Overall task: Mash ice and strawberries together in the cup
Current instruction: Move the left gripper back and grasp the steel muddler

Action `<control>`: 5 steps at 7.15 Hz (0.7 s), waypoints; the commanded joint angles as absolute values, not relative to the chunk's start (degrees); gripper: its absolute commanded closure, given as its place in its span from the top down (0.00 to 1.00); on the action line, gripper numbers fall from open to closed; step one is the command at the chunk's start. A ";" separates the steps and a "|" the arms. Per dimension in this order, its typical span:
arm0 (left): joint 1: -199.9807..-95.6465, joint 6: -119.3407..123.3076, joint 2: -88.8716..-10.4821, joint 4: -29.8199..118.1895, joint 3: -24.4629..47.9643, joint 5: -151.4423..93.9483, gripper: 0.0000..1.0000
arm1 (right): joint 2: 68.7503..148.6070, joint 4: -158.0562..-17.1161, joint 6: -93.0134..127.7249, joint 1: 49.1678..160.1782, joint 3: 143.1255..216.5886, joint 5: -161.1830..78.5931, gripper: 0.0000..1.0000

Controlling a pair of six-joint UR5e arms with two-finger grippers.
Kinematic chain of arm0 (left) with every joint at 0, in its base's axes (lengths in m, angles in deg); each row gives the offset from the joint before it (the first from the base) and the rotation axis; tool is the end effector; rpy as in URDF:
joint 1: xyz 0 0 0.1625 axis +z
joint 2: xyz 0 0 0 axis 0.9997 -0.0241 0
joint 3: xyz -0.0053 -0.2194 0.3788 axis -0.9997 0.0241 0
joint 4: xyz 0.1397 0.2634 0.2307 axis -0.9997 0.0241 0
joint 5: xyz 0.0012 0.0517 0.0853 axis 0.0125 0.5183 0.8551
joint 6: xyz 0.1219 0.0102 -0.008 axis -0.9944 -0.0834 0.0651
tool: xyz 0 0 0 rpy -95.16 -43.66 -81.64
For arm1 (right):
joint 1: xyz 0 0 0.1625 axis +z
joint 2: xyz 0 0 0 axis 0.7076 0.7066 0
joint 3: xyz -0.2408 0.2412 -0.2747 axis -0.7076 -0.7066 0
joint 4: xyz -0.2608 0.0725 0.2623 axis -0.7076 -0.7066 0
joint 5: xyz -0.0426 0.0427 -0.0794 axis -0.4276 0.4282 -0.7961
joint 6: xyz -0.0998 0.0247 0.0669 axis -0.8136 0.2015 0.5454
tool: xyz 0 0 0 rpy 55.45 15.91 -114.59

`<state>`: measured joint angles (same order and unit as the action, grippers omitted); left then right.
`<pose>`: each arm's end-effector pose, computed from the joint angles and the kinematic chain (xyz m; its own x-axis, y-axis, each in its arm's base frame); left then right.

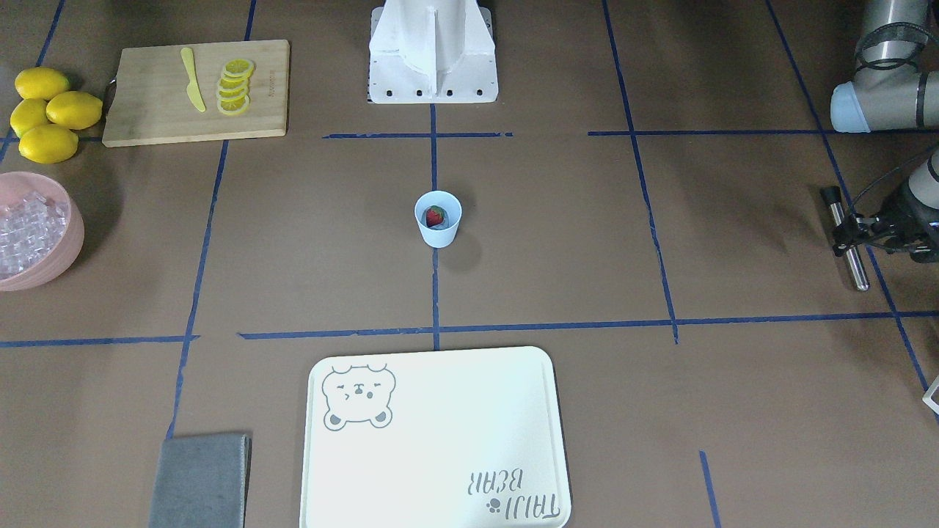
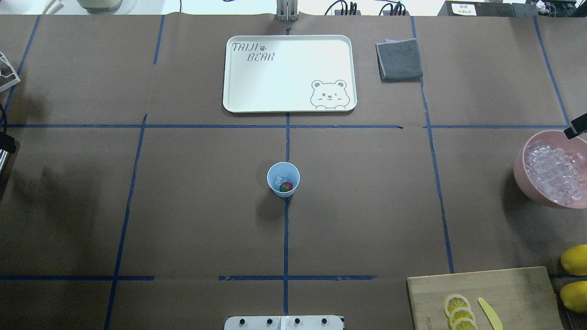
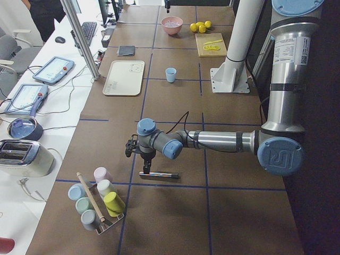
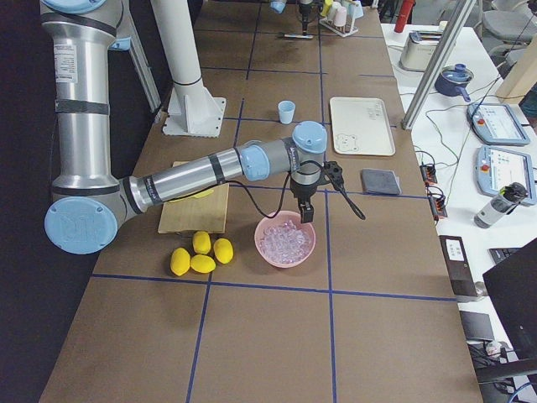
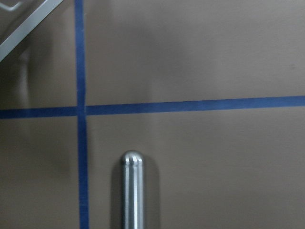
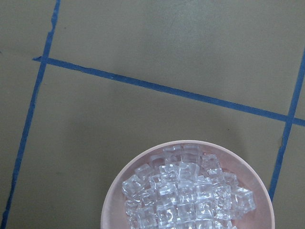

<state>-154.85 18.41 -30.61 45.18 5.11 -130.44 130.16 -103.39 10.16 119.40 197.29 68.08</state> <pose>0.1355 -0.4716 0.6893 0.7771 0.0115 -0.6293 0.0336 0.9977 0.0597 -0.0712 -0.4418 0.5435 0.6927 -0.2291 0.6839 0.1485 0.9732 0.1757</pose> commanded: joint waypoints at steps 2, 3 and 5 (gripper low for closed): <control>-154.89 18.54 -31.83 48.66 0.60 -133.42 0.92 | 130.10 -103.48 10.17 119.40 197.25 68.05 1.00; -154.89 18.45 -32.19 48.75 -0.20 -133.95 0.92 | 130.10 -103.39 10.17 119.31 197.25 68.13 1.00; -154.71 18.28 -32.89 50.42 -3.09 -134.13 0.92 | 130.10 -103.48 10.17 119.31 197.34 68.13 1.00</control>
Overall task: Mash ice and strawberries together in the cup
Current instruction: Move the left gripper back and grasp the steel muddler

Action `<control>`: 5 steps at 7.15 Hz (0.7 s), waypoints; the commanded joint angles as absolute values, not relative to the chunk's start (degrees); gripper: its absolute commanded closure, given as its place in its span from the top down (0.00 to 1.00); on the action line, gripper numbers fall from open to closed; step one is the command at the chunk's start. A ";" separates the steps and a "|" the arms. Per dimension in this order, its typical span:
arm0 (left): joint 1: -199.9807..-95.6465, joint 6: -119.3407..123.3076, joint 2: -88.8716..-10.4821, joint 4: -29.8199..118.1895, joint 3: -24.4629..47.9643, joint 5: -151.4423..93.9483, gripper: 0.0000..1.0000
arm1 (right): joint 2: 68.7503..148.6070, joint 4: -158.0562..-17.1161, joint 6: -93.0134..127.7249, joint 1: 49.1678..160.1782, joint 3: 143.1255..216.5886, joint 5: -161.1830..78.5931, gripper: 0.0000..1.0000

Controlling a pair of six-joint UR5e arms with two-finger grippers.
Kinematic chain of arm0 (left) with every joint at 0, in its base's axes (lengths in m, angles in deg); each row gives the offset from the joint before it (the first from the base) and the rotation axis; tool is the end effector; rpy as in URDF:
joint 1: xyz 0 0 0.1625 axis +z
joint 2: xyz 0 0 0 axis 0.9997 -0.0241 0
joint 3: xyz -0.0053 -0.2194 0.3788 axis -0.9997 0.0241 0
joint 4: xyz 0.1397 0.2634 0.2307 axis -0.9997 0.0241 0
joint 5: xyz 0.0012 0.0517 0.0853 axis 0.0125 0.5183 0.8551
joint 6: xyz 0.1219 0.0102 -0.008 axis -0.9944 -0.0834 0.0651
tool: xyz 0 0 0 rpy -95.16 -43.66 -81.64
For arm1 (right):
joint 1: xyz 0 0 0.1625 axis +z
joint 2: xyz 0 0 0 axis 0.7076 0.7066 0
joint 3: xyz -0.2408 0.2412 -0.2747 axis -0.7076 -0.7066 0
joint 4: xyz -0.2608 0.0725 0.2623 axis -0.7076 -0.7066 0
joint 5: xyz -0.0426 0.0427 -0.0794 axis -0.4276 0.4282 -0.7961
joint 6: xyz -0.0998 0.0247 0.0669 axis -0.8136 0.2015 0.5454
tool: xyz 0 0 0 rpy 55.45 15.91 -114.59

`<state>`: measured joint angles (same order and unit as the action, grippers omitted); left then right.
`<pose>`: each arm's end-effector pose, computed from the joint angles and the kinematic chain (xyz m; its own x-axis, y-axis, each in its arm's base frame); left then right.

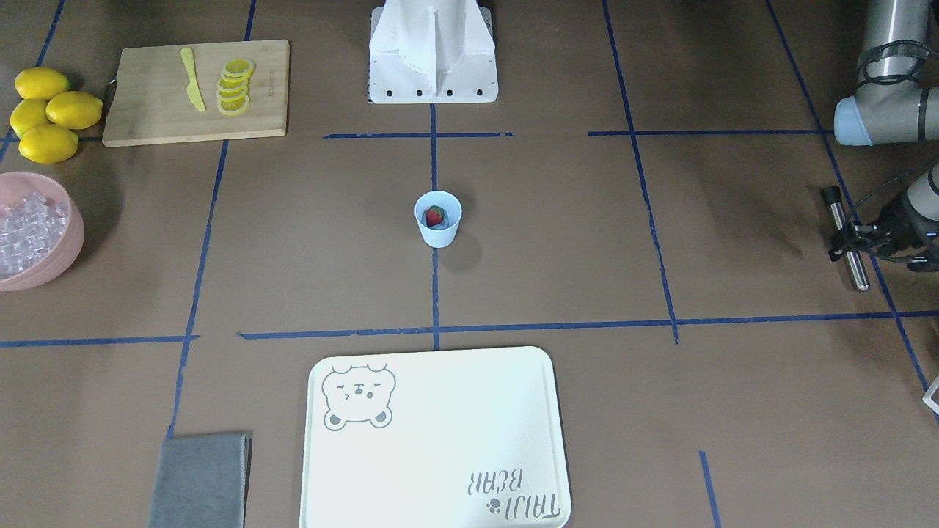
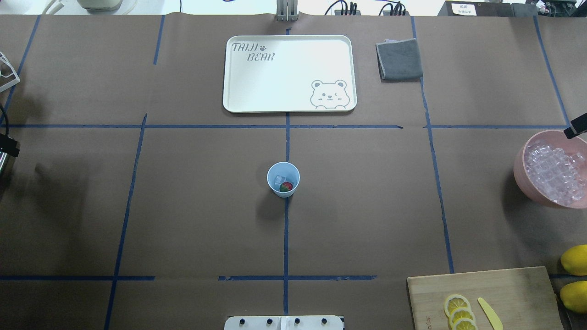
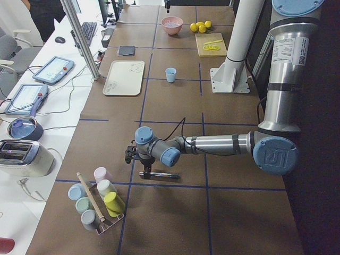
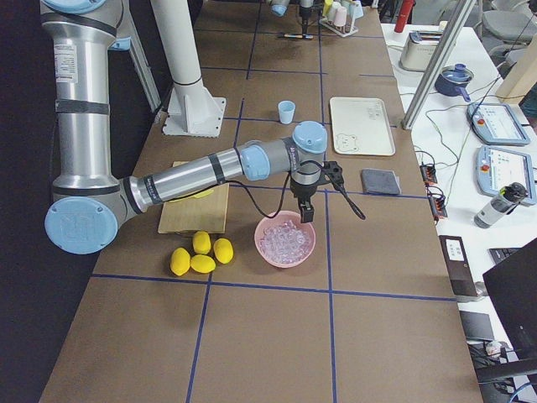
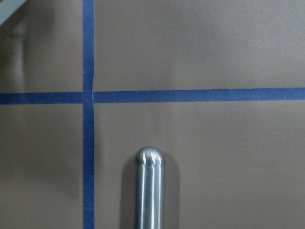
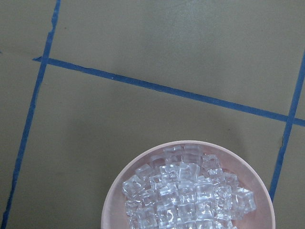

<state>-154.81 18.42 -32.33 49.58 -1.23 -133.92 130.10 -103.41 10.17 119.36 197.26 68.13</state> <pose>0.1445 -0.4760 0.7137 0.7444 0.0122 -0.6677 0.0125 0.9994 0.0322 -0.0717 -0.4422 0.5433 0.6919 -0.2296 0.6845 0.1491 0.9731 0.1756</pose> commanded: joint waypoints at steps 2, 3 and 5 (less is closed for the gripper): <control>-154.62 18.37 -33.25 53.58 -6.08 -134.13 0.91 | 130.01 -103.48 10.17 119.40 197.34 68.13 1.00; -154.62 18.28 -33.25 53.59 -6.53 -134.04 0.90 | 130.01 -103.48 10.17 119.40 197.51 68.13 1.00; -154.62 18.45 -33.25 53.68 -6.71 -134.13 0.63 | 130.10 -103.56 10.17 119.40 197.78 68.13 1.00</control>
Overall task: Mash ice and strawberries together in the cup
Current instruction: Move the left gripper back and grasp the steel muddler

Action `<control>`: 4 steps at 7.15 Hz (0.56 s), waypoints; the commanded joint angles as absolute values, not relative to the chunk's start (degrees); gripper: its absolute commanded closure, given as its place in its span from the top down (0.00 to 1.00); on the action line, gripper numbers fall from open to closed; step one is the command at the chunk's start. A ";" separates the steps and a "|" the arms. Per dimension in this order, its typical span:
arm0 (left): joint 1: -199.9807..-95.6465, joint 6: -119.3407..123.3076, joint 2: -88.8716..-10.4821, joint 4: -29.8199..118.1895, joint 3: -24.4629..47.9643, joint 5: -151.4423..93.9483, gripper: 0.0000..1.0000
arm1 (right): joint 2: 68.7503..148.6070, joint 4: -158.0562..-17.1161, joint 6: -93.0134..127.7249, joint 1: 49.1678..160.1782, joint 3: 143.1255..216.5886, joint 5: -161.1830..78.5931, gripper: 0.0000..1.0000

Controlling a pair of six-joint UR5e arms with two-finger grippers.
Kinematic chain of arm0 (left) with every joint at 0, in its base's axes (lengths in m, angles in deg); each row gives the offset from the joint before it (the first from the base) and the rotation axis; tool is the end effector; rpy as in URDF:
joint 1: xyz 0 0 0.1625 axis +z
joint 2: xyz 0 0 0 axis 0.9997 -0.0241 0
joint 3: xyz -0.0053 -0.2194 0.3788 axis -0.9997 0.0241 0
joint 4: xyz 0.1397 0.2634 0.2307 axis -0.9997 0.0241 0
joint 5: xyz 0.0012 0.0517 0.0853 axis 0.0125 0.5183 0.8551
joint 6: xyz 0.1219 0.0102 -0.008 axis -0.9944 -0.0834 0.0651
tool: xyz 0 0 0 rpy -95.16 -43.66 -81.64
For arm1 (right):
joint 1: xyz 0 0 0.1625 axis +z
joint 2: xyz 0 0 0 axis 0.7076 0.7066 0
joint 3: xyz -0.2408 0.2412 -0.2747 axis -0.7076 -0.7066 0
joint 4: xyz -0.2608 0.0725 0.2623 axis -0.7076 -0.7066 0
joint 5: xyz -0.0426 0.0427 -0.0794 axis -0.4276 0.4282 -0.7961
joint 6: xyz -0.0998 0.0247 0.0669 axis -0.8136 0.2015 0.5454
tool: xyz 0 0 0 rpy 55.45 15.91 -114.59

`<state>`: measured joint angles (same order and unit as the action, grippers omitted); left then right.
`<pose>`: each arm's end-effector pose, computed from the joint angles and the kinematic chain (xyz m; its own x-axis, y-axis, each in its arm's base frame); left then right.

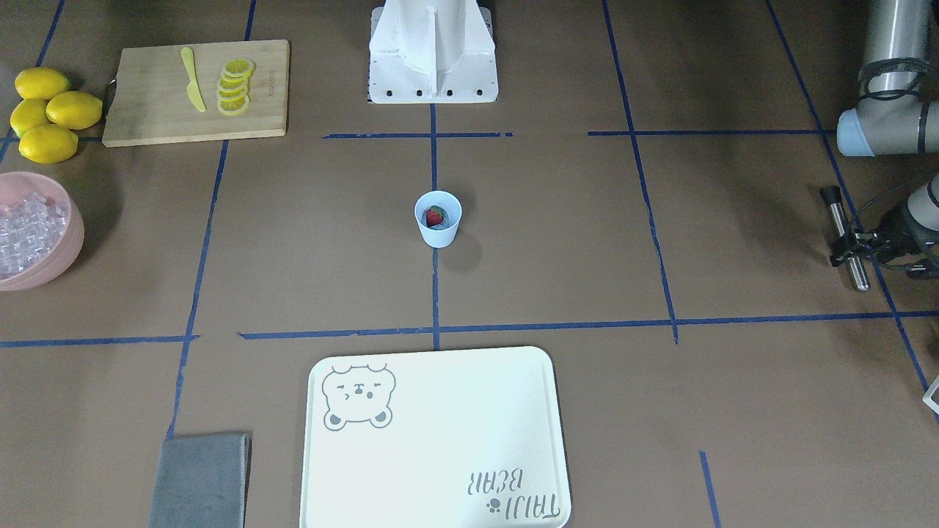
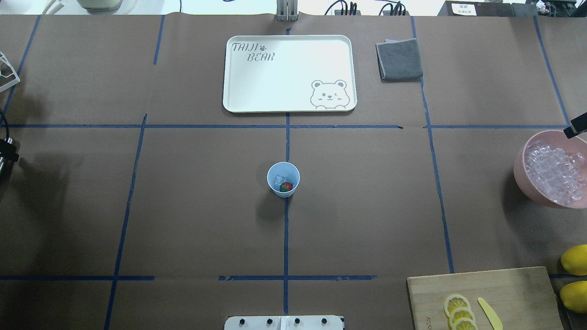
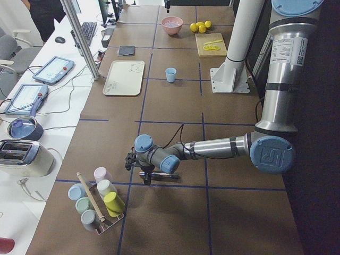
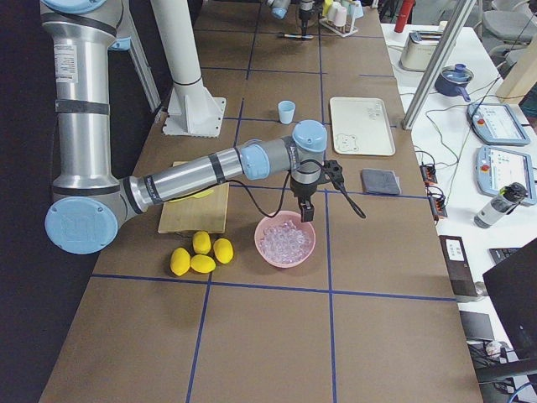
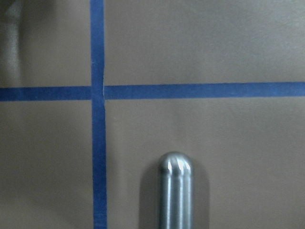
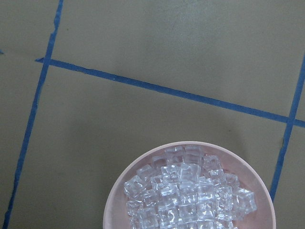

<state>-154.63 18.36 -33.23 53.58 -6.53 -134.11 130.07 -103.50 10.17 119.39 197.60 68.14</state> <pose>0.1466 -0.4762 0.7405 0.7443 0.0114 -0.6677 0.0074 0.9997 0.0253 -0.0714 -0.4420 0.5405 0.6910 -0.2325 0.6845 0.1484 0.9723 0.1804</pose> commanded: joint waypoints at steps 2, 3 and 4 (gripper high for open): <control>-154.62 18.37 -33.25 53.59 -6.62 -134.13 0.05 | 130.19 -103.74 10.17 119.40 198.04 68.22 1.00; -154.62 18.54 -33.25 53.59 -6.19 -136.04 0.00 | 130.10 -103.83 10.17 119.48 198.13 68.22 1.00; -154.80 18.72 -33.86 53.24 -5.49 -140.93 0.00 | 130.10 -103.83 10.17 119.48 198.22 68.22 1.00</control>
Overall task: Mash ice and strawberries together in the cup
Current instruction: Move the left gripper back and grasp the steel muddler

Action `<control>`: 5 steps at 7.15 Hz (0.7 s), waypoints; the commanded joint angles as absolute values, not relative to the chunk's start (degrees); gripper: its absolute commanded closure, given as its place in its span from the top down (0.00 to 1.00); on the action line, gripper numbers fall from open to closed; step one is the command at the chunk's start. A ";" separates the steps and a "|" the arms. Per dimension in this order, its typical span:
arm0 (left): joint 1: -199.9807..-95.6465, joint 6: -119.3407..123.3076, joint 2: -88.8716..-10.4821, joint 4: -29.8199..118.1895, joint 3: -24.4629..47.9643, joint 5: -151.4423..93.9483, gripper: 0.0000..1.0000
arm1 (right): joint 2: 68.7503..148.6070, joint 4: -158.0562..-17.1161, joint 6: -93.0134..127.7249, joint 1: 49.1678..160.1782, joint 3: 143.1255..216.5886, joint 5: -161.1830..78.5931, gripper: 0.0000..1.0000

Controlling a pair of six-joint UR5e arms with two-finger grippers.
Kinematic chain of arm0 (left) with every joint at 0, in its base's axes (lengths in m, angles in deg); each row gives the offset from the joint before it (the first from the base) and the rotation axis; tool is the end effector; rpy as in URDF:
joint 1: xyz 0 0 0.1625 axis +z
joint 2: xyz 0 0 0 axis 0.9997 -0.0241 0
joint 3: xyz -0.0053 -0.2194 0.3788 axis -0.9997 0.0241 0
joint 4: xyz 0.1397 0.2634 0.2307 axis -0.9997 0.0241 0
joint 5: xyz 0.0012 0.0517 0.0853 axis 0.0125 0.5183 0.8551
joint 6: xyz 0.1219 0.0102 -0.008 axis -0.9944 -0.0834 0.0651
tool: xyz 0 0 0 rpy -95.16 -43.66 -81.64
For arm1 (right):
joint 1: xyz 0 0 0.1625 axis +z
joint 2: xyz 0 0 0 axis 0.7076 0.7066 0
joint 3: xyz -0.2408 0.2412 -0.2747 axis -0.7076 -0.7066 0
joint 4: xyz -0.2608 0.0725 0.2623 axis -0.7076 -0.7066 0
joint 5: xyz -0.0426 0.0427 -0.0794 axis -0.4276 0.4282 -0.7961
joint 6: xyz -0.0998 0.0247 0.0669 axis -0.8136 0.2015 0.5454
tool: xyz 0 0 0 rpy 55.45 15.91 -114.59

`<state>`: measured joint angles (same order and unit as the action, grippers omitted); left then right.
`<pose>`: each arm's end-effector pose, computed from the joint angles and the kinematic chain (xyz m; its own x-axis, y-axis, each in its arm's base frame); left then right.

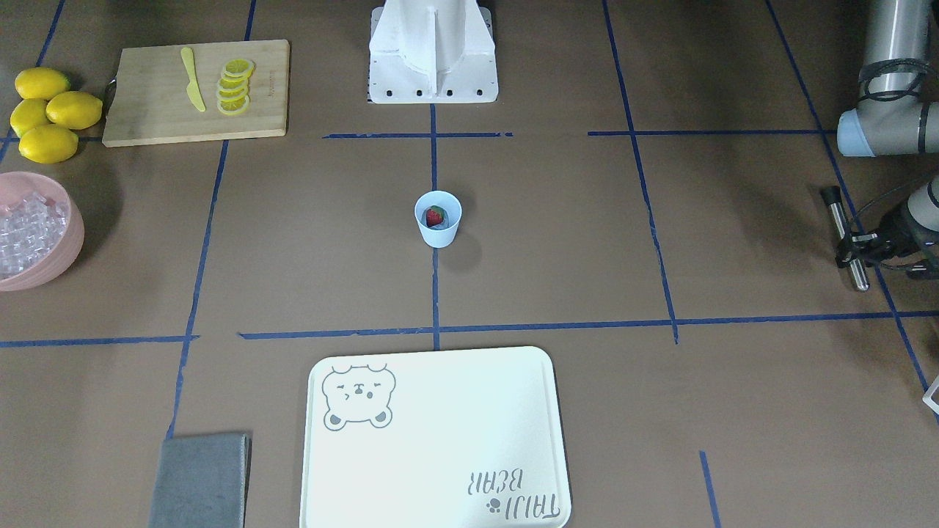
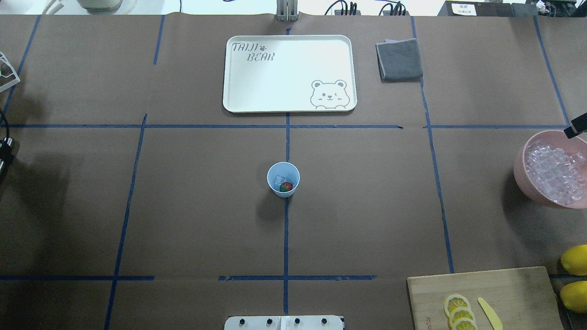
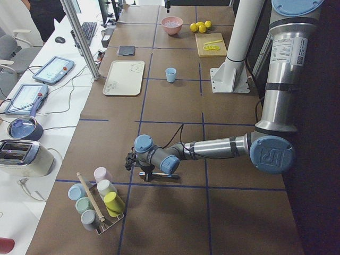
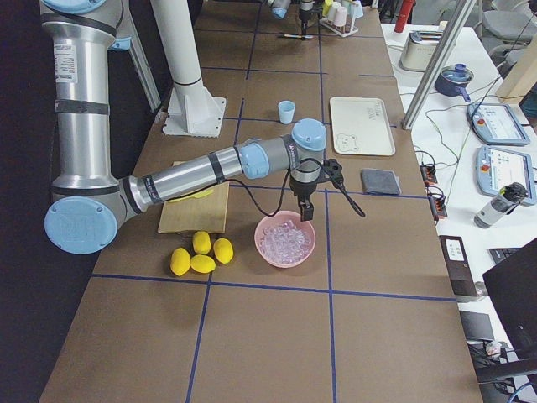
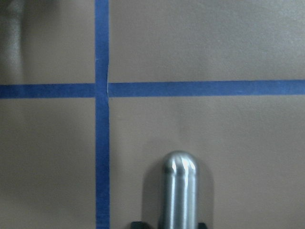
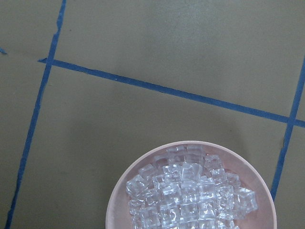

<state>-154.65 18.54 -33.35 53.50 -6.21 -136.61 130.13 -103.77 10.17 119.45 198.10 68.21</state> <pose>0.1506 -0.4751 0.7340 0.7171 0.0125 -0.6968 -0.0053 0.9999 0.0124 -0.0707 -0.4408 0.5375 0.6898 -0.2337 0.6852 0.1474 0.9720 0.1831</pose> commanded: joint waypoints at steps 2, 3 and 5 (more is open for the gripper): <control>-154.98 24.39 -33.95 53.06 2.99 -147.12 0.00 | 130.19 -103.92 10.17 119.48 198.57 68.22 1.00; -154.98 26.78 -34.04 53.06 8.18 -148.70 0.00 | 130.10 -103.92 10.17 119.48 198.48 68.22 1.00; -152.80 27.77 -36.82 53.06 20.04 -149.07 0.00 | 129.93 -103.83 10.17 119.48 198.40 68.22 1.00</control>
